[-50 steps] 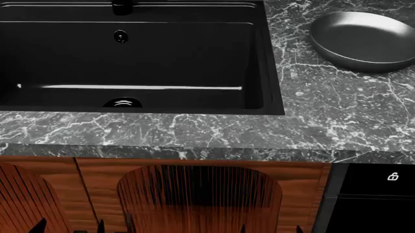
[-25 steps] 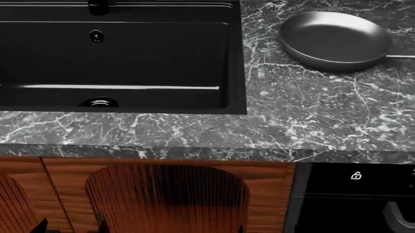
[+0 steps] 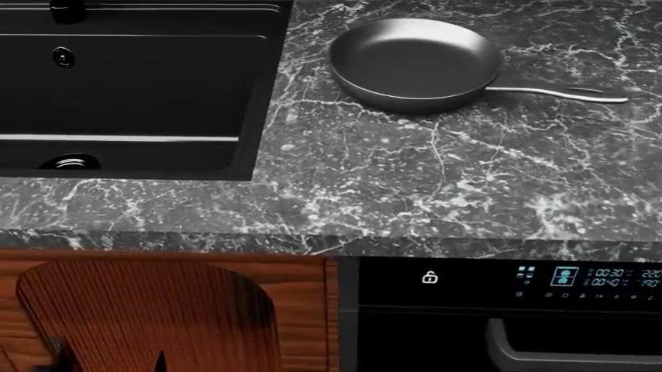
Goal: Pick the pan and sponge and place them into the sink. Then turn on the water.
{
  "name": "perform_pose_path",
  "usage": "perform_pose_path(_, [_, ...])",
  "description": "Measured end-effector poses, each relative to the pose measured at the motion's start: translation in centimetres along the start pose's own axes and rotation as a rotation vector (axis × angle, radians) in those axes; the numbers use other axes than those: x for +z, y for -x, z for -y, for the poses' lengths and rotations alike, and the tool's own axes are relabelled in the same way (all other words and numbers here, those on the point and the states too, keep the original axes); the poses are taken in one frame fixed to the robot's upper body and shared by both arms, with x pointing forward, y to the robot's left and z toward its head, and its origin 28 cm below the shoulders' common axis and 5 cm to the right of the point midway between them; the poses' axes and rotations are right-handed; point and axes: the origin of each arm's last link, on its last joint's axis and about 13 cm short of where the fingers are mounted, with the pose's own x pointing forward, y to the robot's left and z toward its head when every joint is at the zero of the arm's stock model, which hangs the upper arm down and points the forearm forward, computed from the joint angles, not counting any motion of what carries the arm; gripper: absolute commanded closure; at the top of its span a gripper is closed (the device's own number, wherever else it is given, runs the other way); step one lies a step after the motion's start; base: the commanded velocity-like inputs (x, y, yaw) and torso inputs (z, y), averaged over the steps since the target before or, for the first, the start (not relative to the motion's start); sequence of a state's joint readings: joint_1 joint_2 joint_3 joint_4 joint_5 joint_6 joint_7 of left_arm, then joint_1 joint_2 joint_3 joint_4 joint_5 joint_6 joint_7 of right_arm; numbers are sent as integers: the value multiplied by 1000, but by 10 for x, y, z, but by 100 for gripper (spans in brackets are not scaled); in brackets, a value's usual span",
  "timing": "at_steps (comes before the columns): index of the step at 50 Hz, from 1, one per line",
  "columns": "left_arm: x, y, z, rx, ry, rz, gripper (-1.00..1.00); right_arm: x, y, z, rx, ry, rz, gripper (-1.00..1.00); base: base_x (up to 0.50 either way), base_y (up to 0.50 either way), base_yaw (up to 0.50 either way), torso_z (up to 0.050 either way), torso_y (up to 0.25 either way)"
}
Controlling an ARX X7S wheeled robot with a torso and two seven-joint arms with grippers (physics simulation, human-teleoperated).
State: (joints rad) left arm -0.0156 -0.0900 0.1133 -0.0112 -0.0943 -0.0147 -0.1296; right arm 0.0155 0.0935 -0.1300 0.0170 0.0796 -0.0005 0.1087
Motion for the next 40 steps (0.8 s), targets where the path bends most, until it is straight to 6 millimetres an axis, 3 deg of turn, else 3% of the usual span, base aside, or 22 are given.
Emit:
perform_pose_path(15, [1,-1,1,-1,8,3,-100,0,0,1,-4,9,-6,-100,0,-364,0,0,0])
perform_pose_path(40, [2,-1,0,9,0,6,-100,-1,0,0,-13,15,-15,-100,0,-14,0,0,0])
